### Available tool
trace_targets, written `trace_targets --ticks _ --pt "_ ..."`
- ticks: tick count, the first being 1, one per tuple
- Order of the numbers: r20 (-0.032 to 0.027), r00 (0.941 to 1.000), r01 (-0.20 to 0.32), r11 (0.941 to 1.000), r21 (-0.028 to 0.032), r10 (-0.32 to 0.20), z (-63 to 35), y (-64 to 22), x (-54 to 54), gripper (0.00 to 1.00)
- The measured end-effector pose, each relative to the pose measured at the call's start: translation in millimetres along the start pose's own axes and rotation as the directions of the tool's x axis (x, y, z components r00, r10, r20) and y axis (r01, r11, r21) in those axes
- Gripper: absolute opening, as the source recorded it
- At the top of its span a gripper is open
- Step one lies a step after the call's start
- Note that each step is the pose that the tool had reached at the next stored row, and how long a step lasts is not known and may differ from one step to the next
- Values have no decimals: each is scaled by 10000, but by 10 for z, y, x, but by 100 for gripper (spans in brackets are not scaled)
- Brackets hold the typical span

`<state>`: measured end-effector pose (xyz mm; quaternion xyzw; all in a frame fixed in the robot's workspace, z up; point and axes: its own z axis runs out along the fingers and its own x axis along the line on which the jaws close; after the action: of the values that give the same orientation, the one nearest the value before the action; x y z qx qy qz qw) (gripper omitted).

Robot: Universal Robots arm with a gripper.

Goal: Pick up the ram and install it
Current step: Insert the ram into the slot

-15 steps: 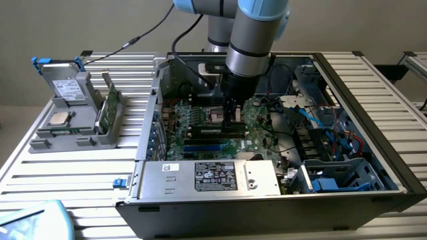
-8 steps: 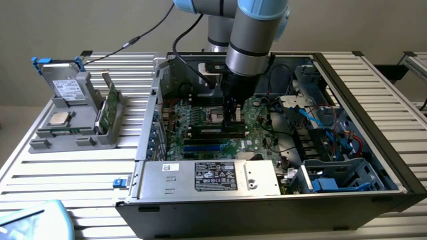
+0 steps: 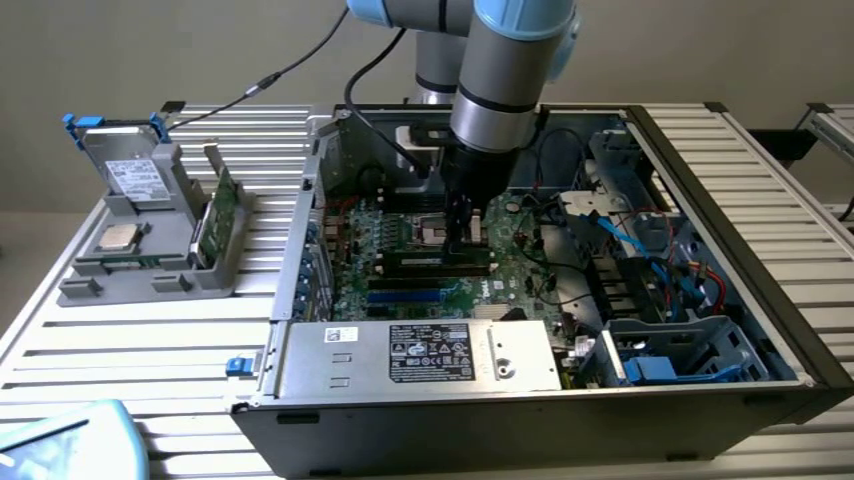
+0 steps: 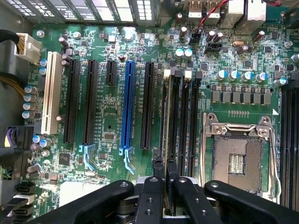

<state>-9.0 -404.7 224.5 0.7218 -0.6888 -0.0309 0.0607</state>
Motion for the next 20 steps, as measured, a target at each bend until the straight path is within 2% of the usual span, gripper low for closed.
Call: trace_targets --ticks 20 --pt "-2 10000 15 10000 0 -15 32 2 -1 14"
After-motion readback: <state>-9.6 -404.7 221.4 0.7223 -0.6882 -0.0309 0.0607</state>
